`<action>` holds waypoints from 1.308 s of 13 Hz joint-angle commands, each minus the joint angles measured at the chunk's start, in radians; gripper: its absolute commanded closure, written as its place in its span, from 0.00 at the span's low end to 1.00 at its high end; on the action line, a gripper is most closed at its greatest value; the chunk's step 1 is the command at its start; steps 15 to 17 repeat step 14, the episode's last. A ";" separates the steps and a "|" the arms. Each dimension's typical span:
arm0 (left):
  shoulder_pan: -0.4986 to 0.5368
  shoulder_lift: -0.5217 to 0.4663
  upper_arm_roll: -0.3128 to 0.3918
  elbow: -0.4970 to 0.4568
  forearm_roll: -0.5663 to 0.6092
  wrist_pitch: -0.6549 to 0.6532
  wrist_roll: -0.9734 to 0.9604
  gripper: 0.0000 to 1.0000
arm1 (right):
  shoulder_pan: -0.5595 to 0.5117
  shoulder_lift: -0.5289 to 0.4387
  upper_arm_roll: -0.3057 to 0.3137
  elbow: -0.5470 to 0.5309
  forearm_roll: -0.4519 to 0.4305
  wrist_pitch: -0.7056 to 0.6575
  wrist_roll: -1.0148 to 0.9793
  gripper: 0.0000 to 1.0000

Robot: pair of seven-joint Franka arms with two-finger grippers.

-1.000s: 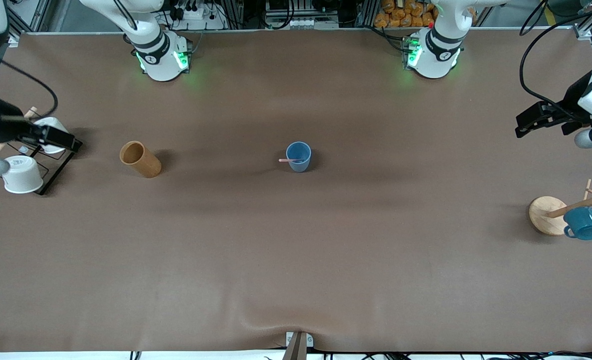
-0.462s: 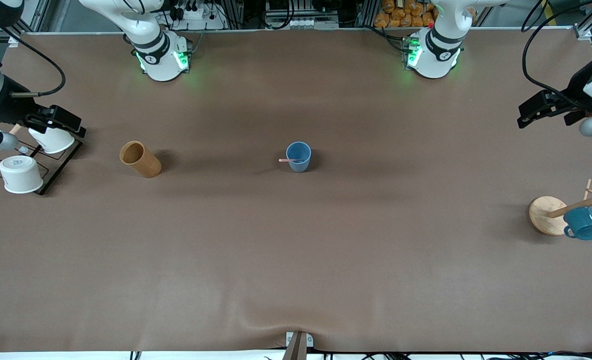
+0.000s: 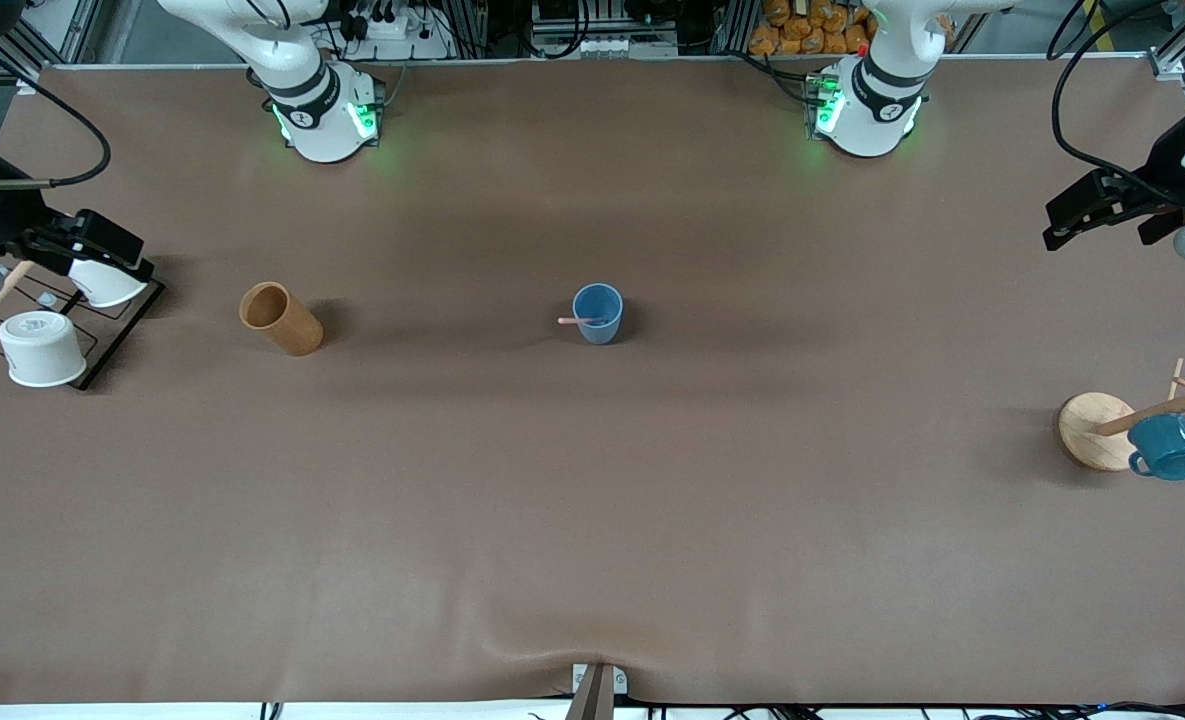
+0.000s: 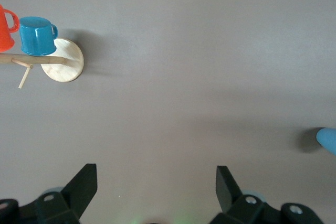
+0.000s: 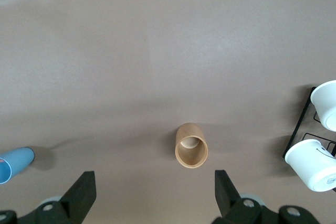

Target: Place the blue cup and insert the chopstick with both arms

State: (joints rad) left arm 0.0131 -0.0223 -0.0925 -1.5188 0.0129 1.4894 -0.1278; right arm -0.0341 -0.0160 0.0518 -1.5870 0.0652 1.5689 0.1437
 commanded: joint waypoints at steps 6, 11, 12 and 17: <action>-0.016 0.009 0.011 0.025 -0.017 0.000 0.008 0.00 | 0.019 0.022 -0.047 0.053 -0.021 -0.013 -0.018 0.00; -0.016 0.009 -0.001 0.025 -0.014 0.000 0.005 0.00 | 0.039 0.021 -0.069 0.055 -0.015 -0.015 -0.004 0.00; -0.015 0.009 -0.003 0.025 -0.014 0.000 0.007 0.00 | 0.039 0.021 -0.069 0.055 -0.015 -0.013 -0.004 0.00; -0.015 0.009 -0.003 0.025 -0.013 0.000 0.005 0.00 | 0.039 0.022 -0.067 0.055 -0.015 -0.013 -0.003 0.00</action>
